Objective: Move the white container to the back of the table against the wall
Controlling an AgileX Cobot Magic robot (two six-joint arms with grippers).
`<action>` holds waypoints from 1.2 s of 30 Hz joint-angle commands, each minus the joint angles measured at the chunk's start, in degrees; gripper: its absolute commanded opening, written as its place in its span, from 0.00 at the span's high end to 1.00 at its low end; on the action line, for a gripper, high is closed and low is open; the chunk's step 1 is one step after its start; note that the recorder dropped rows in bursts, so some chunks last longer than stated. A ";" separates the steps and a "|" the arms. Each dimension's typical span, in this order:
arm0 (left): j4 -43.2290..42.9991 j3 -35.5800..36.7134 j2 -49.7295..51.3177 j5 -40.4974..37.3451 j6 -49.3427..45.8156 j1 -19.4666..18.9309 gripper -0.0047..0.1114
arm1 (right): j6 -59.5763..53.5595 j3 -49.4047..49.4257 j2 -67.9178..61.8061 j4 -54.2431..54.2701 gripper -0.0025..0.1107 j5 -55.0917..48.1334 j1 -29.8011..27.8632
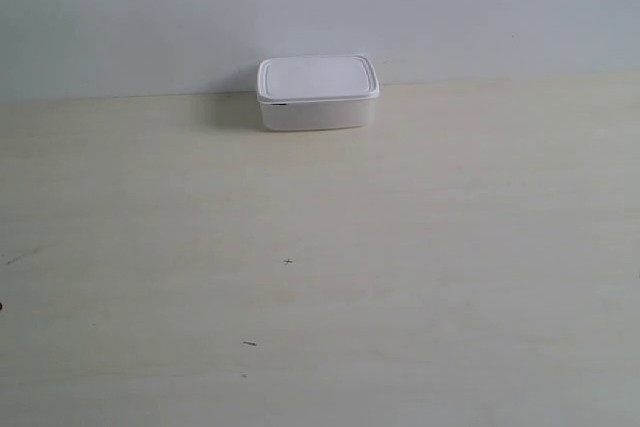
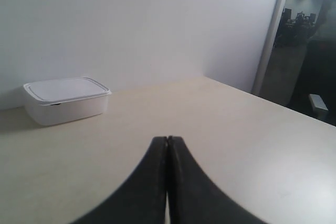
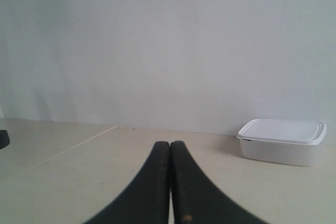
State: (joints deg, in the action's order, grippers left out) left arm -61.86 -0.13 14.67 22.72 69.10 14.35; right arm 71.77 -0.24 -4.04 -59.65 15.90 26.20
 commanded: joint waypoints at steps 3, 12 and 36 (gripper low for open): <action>0.11 0.13 -0.30 0.17 0.03 0.20 0.96 | 0.48 0.24 0.29 0.11 0.98 0.07 -0.23; 0.11 0.13 -0.30 0.17 0.03 0.37 0.96 | 0.31 0.24 0.29 0.11 0.98 0.01 -0.23; 0.11 0.13 -14.67 0.58 0.03 -9.53 0.96 | 0.34 0.24 4.04 0.76 0.98 1.44 -9.38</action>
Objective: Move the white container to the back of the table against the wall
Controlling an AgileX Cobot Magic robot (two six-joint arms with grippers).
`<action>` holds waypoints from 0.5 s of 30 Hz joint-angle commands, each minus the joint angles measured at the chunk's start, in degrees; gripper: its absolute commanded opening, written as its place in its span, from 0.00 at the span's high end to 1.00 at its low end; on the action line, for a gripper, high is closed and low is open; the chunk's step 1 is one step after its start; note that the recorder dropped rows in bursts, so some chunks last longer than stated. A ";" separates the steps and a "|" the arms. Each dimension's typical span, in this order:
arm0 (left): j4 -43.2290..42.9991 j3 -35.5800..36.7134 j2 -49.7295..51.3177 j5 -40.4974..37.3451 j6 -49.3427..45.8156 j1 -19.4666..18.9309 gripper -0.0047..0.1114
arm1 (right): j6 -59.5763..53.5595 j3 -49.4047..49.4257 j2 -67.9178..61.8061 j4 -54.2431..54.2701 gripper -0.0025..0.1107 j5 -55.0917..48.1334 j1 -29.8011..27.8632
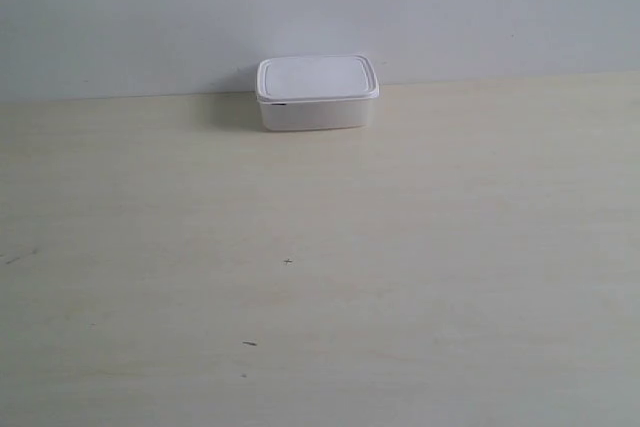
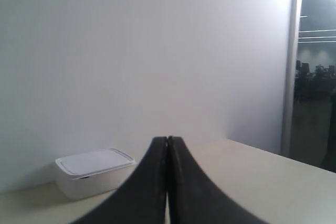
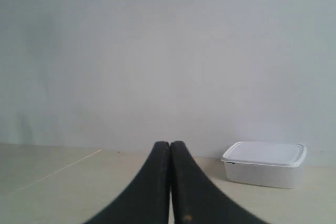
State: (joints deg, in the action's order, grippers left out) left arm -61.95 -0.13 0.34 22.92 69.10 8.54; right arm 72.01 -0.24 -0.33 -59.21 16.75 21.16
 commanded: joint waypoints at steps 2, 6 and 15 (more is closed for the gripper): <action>0.20 0.13 -0.34 0.27 0.03 -6.35 0.96 | 0.09 0.24 0.33 0.32 0.98 0.59 -7.30; 0.20 0.13 -0.34 0.37 0.03 -11.16 0.96 | 0.09 0.24 0.33 0.32 0.98 0.59 -14.93; 0.20 0.13 -0.34 0.37 0.03 -21.33 0.96 | 0.01 0.24 0.33 0.32 0.98 0.59 -28.54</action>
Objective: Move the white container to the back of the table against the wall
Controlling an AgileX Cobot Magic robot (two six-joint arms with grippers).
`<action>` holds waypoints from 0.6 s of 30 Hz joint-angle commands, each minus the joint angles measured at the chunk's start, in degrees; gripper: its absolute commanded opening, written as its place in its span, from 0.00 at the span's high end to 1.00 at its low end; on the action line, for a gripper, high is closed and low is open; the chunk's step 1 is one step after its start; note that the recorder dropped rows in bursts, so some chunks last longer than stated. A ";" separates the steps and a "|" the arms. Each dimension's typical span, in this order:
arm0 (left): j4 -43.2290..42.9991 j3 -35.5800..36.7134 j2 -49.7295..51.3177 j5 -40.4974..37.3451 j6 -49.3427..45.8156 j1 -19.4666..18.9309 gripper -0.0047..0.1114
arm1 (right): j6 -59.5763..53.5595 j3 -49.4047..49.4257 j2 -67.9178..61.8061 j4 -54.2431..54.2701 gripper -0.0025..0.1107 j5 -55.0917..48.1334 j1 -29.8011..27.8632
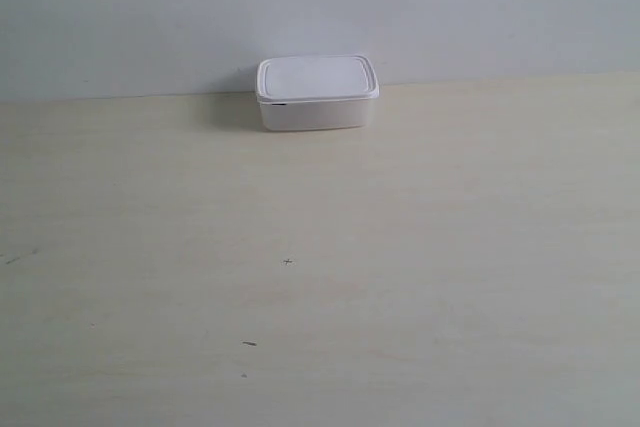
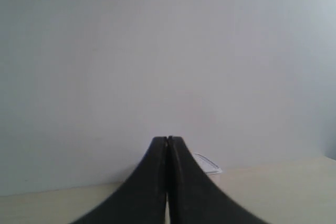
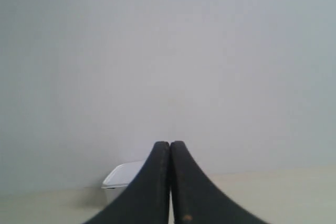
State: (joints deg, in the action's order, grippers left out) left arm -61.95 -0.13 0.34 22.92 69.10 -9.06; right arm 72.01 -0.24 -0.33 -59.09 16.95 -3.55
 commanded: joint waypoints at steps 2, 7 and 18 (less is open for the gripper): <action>0.20 0.13 -0.34 0.37 0.03 -4.95 0.96 | 0.01 0.24 0.33 0.19 0.98 0.39 -4.46; 0.20 0.13 -0.34 0.37 0.03 -6.66 0.96 | 0.01 0.24 0.33 0.29 0.98 0.39 -4.42; 0.20 0.13 -0.34 0.37 0.03 -8.14 0.96 | 0.01 0.24 0.33 0.29 0.98 0.39 -4.42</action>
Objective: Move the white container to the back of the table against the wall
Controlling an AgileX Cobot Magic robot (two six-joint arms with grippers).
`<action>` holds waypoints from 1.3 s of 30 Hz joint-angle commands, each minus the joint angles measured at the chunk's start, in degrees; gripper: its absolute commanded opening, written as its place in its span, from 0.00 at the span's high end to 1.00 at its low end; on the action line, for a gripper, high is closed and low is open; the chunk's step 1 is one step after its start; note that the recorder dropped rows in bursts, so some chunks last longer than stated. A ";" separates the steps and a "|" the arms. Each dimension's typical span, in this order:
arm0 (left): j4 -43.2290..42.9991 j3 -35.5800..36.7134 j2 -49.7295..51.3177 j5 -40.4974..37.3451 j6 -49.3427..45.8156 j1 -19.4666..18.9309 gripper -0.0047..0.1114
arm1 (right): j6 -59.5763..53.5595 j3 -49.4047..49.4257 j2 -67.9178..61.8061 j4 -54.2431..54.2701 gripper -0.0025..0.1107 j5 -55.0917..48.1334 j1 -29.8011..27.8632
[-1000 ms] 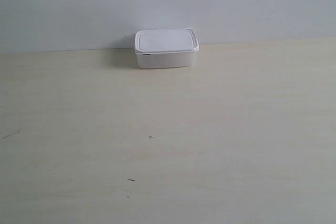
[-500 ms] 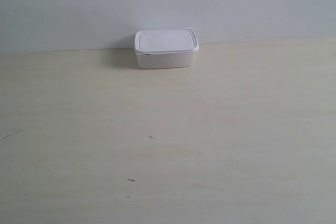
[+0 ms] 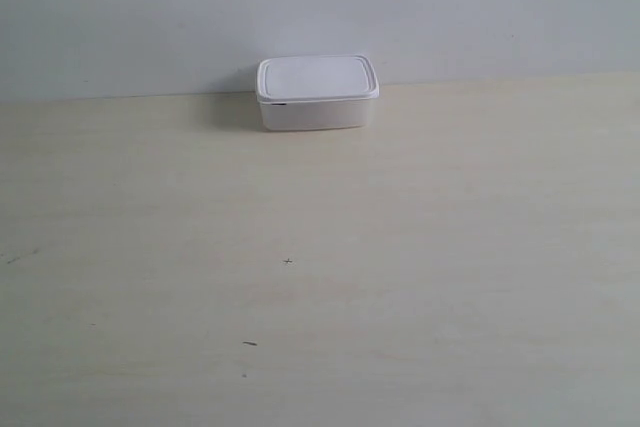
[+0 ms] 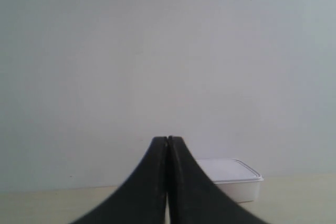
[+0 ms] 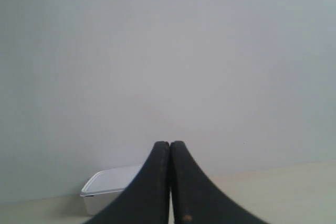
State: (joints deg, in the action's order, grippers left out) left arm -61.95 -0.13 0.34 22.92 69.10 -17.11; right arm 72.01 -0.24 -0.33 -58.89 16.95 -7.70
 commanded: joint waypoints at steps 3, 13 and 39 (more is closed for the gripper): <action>0.20 0.13 -0.34 0.37 0.03 -0.09 0.96 | 0.01 0.24 0.33 0.10 0.98 0.39 -0.27; 0.20 0.13 -0.34 0.37 0.03 -0.09 0.96 | 0.01 0.24 0.33 0.10 0.98 0.39 -0.27; 28.19 0.13 -0.34 -5.29 -24.98 -0.08 0.96 | 0.01 0.24 0.33 0.10 0.98 0.39 -0.27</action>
State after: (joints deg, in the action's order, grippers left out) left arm -44.19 -0.13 0.34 21.94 51.43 -17.11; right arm 72.01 -0.24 -0.33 -58.89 16.95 -7.70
